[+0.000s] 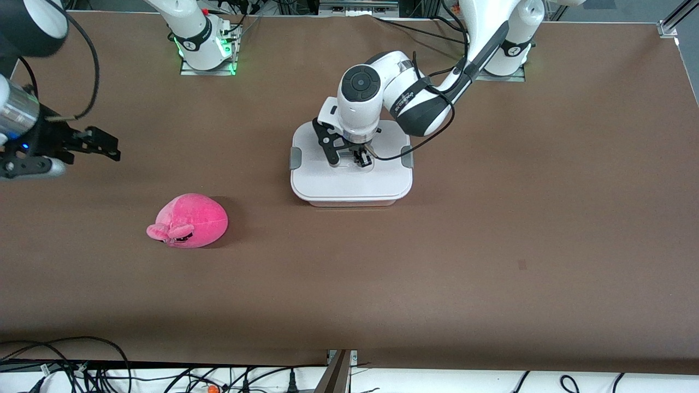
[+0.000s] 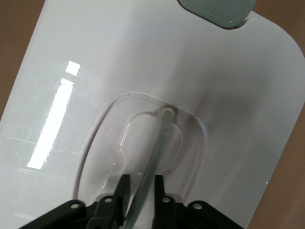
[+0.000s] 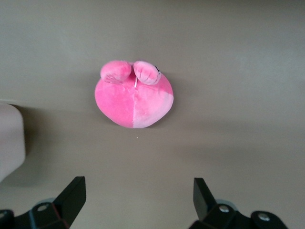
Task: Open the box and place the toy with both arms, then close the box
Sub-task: 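Grasp the lid handle with the left gripper while the right gripper approaches the toy, then lift the lid off with the left gripper while the right gripper grasps the toy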
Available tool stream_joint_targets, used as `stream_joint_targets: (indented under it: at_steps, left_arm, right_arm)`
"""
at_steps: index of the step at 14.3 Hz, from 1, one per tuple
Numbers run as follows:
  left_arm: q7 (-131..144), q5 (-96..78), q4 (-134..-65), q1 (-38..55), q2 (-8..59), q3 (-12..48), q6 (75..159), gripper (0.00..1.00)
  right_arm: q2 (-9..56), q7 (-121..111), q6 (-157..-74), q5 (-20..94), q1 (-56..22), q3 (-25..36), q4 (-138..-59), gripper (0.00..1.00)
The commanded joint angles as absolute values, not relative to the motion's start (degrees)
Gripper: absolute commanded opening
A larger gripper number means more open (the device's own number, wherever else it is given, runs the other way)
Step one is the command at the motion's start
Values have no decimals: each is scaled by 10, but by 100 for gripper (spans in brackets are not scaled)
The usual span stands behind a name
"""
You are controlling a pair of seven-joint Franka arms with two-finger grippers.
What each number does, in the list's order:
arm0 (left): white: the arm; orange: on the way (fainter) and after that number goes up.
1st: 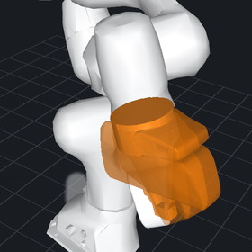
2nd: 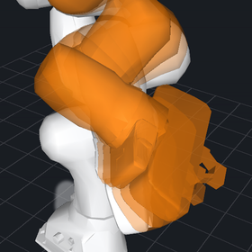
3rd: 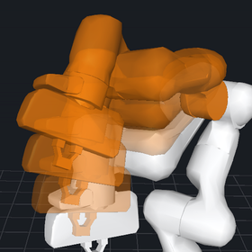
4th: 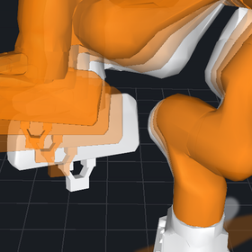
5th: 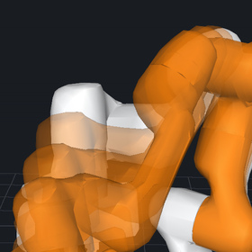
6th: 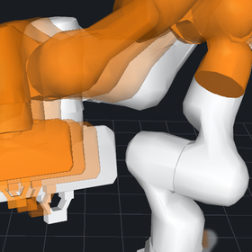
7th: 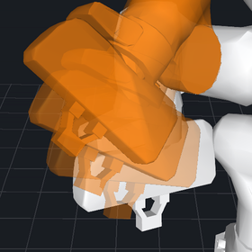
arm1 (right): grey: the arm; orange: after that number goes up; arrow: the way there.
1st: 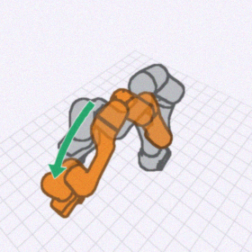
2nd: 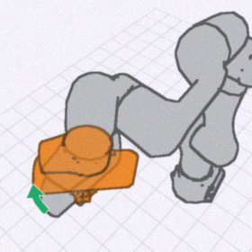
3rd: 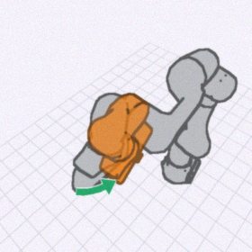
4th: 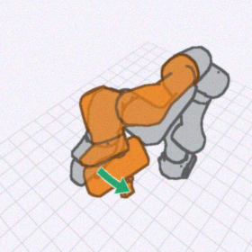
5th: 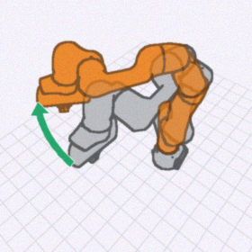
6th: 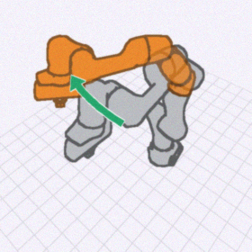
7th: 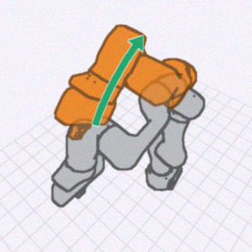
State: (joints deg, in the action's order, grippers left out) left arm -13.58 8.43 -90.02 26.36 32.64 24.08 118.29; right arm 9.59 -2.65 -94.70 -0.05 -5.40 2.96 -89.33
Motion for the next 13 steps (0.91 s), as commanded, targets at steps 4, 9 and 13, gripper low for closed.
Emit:
stream_joint_targets:
  at_steps: [4,9,13]
  left_arm:
    - [-108,86,-873,279,331,239,1177,0]
    - [-107,69,-855,272,326,239,1150,0]
    - [-106,54,-831,271,325,239,1108,0]
  right_arm:
    - [176,-28,-1013,-1,-63,23,-883,100]
    - [214,-28,-1100,22,-71,23,-946,100]
    - [239,-26,-1156,28,-73,22,-963,100]
